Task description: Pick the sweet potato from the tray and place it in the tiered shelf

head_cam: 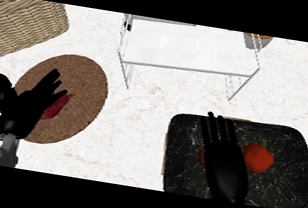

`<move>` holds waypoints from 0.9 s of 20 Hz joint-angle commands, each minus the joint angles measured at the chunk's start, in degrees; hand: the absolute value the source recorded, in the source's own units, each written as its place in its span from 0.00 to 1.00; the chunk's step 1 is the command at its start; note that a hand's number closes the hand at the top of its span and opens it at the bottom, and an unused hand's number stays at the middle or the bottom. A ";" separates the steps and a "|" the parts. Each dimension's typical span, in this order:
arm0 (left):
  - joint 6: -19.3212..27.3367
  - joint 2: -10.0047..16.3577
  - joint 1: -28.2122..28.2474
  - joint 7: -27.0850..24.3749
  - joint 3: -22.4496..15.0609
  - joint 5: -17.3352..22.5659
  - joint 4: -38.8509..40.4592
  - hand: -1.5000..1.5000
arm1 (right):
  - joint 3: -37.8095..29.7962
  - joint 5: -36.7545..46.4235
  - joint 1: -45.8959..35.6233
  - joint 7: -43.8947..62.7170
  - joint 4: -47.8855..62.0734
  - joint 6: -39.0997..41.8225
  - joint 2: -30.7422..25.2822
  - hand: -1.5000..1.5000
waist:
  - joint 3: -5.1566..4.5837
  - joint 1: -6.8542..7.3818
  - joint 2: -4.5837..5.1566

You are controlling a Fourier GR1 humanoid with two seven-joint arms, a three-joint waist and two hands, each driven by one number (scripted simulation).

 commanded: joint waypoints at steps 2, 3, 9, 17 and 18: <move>0.30 -0.79 1.06 1.42 -0.34 -0.42 2.95 0.50 | 2.99 -0.40 1.08 -4.05 5.83 7.35 -3.66 1.00 | -0.33 0.16 1.23; -0.22 -2.03 2.18 -0.89 -1.41 -0.94 4.02 0.50 | 5.12 2.36 -2.35 -3.78 8.16 11.12 -3.66 1.00 | -0.45 1.11 1.51; -0.87 -2.16 5.07 -1.07 -1.03 -1.30 1.95 0.50 | 2.15 -1.75 0.69 -11.41 9.41 1.65 -1.76 1.00 | -0.24 0.45 1.08; -0.50 -1.46 2.80 0.41 -0.47 -1.92 1.63 0.50 | -3.00 -14.57 -0.28 -4.19 6.21 8.29 21.17 1.00 | -0.18 1.64 2.02; -1.18 -1.57 2.70 0.22 -1.16 -1.93 0.86 0.50 | -5.19 -17.79 -0.83 -3.51 6.63 7.81 22.21 1.00 | -0.07 2.50 2.59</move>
